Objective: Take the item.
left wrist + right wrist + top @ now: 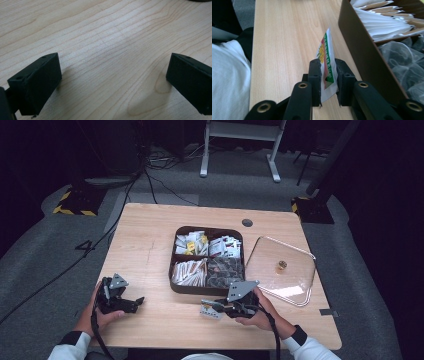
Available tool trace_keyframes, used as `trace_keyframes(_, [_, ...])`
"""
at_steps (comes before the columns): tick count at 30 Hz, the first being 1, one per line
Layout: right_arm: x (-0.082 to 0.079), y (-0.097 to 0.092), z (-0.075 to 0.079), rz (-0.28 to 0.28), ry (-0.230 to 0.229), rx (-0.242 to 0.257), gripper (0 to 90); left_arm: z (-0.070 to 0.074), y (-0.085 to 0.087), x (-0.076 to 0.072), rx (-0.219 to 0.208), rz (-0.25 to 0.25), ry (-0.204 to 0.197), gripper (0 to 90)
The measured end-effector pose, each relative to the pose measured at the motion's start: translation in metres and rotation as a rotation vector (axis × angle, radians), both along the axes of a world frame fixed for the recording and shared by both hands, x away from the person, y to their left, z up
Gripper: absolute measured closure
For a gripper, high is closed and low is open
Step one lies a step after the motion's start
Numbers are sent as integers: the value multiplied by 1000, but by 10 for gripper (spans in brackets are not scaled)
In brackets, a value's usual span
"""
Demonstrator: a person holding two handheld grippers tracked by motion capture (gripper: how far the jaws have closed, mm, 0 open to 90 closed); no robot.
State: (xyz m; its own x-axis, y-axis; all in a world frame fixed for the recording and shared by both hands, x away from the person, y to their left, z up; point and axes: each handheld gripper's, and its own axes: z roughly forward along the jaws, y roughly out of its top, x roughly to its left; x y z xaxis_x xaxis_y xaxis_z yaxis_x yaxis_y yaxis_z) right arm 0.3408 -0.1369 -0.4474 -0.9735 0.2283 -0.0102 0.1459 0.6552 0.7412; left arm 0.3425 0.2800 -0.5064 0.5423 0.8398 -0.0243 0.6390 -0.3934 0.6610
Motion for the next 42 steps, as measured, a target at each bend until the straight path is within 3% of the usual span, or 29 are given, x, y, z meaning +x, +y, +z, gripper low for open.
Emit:
trace_keyframes(10, [8, -13, 10, -64, -45, 12, 546, 0, 0, 0, 0, 0, 0, 2])
trace_keyframes(22, [15, -29, 21, -138, -89, 53, 411, 0, 0, 0, 0, 0, 0, 2])
trace_keyframes(28, [18, -37, 26, -169, -116, 64, 371, 0, 0, 0, 1, -1, 0, 2])
trace_keyframes(33, [25, -50, 33, -231, -146, 72, 323, 0, 0, 0, 0, 0, 0, 2])
trace_keyframes(42, [37, -71, 39, -320, -159, 75, 296, 0, 0, 0, 0, 0, 0, 2])
